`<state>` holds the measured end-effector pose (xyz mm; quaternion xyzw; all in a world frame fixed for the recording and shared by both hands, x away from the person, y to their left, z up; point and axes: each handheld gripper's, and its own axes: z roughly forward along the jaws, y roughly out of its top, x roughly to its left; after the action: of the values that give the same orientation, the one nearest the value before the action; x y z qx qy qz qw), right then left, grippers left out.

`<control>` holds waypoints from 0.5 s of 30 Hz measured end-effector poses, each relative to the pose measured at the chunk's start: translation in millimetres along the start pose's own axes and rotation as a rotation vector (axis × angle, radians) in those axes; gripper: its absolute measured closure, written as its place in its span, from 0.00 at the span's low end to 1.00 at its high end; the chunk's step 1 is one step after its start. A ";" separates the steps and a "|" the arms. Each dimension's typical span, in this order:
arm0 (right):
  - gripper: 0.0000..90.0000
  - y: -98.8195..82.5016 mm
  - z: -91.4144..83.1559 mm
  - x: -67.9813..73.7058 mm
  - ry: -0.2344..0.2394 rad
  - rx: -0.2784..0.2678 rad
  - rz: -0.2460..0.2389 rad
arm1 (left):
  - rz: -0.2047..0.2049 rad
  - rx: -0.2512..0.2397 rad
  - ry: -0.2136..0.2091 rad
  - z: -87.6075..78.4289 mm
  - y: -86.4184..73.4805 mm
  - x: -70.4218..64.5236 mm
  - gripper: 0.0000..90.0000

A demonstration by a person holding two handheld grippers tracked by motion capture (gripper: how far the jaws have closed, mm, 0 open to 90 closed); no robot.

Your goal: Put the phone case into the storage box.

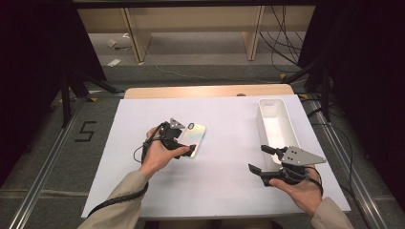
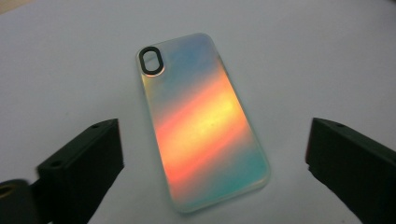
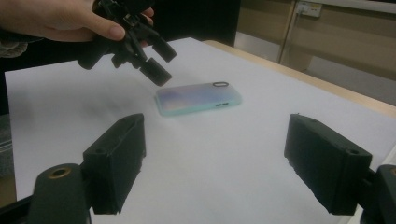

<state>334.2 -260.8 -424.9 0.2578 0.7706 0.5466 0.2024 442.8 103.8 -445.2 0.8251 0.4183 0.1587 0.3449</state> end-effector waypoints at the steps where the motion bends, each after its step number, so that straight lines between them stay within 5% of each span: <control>1: 0.24 0.0 -0.1 0.0 0.001 0.000 0.001 | 0.009 0.000 -0.004 1.8 0.9 -2.7 0.19; 3: 0.24 -0.1 -0.2 -0.1 0.001 0.000 0.002 | 0.013 0.001 -0.018 2.4 1.2 -4.1 0.25; 6: 0.24 -0.2 0.2 0.1 0.000 0.001 0.002 | 0.029 -0.005 -0.027 2.8 2.1 -7.3 0.59; 10: 0.24 -0.4 0.5 0.1 0.001 0.008 0.002 | 0.033 0.014 -0.107 7.0 2.3 -9.4 0.91; 15: 0.24 -0.4 0.4 0.0 -0.001 0.009 0.003 | 0.060 0.084 -0.167 19.4 0.7 -20.6 1.00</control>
<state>334.4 -260.6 -425.4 0.2601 0.7724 0.5434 0.2010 441.6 78.5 -458.0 0.8614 0.3693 0.0819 0.3390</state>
